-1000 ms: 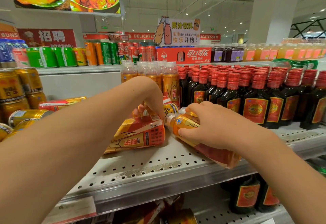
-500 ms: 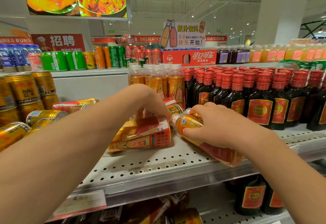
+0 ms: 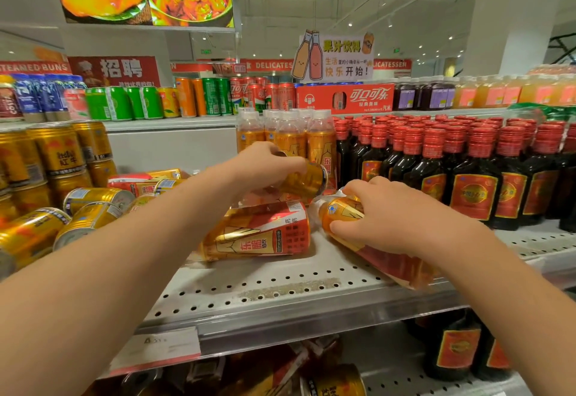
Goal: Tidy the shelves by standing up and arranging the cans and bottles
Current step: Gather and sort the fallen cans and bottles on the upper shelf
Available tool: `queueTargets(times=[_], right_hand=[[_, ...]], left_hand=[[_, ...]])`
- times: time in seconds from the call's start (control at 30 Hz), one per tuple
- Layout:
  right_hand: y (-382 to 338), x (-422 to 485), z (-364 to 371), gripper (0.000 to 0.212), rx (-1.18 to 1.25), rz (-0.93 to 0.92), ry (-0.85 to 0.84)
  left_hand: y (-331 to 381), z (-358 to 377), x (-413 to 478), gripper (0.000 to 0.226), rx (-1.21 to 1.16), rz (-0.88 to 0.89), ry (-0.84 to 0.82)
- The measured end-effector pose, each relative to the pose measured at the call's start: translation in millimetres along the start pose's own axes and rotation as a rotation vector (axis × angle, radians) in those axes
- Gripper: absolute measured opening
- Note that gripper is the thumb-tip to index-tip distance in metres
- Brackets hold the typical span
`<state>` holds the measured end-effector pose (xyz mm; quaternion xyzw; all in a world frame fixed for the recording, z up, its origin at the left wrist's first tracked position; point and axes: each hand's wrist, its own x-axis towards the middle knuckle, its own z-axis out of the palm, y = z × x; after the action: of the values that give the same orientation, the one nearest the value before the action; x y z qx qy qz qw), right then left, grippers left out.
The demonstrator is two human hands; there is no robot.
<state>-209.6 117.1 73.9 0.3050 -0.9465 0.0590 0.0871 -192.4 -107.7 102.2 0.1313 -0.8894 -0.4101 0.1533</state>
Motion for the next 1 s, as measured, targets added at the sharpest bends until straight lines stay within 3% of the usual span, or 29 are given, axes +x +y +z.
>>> queueTargets(times=[0.2, 0.4, 0.53, 0.63, 0.7, 1.0], right_hand=[[-14, 23, 6, 0.068, -0.012, 0.025, -0.006], [-24, 44, 11, 0.075, 0.007, 0.053, 0.001], [-29, 43, 6, 0.062, 0.097, 0.053, 0.189], [-42, 30, 0, 0.043, 0.242, -0.074, 0.450], [-64, 18, -6, 0.037, 0.387, -0.209, 0.531], [-174, -20, 13, 0.021, 0.715, -0.622, 0.482]], left_hand=[[6, -29, -28, 0.028, -0.034, 0.187, 0.151], [-20, -36, -62, 0.039, -0.043, 0.249, 0.201], [-35, -40, -85, 0.049, -0.020, 0.251, 0.276], [-45, -43, -108, 0.051, -0.028, 0.286, 0.350], [-56, -47, -125, 0.062, 0.029, 0.291, 0.426], [-97, -92, -201, 0.057, 0.205, 0.328, 0.626]])
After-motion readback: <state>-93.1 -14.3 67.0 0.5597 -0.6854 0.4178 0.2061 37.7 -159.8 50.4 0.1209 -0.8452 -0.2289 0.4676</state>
